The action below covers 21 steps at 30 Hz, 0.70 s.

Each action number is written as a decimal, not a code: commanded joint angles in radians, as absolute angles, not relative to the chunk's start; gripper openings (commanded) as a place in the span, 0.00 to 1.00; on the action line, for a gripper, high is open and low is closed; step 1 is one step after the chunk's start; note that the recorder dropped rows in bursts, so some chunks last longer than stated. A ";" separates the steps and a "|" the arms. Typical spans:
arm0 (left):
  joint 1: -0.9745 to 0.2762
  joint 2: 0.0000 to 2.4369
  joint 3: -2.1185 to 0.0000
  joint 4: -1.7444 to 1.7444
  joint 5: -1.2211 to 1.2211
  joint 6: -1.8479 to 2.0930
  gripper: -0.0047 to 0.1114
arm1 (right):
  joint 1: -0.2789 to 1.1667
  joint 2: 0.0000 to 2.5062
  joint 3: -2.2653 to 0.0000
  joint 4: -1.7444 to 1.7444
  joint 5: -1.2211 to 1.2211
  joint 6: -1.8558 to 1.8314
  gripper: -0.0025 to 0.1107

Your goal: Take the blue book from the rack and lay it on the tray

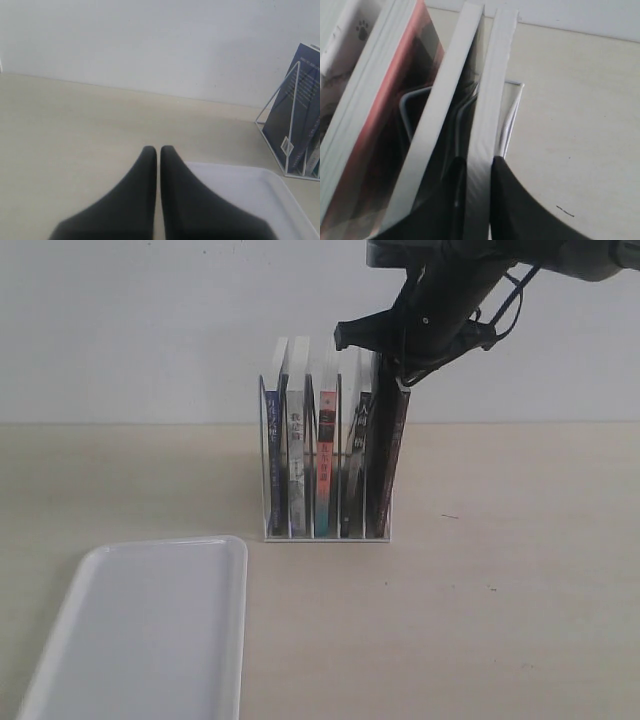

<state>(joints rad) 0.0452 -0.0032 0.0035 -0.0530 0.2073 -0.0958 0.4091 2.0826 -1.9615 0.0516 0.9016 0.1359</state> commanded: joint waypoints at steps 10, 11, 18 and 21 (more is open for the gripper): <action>0.049 0.000 0.000 -0.063 0.200 -0.103 0.08 | 0.419 2.007 -1.967 0.039 0.867 0.170 0.02; 0.049 0.000 0.000 -0.063 0.200 -0.103 0.08 | 0.419 1.999 -1.967 0.039 0.867 0.170 0.02; 0.049 0.000 0.000 -0.063 0.200 -0.103 0.08 | 0.419 1.934 -1.967 0.039 0.875 0.170 0.02; 0.049 0.000 0.000 -0.063 0.200 -0.103 0.08 | 0.419 1.900 -1.967 0.031 0.893 0.172 0.02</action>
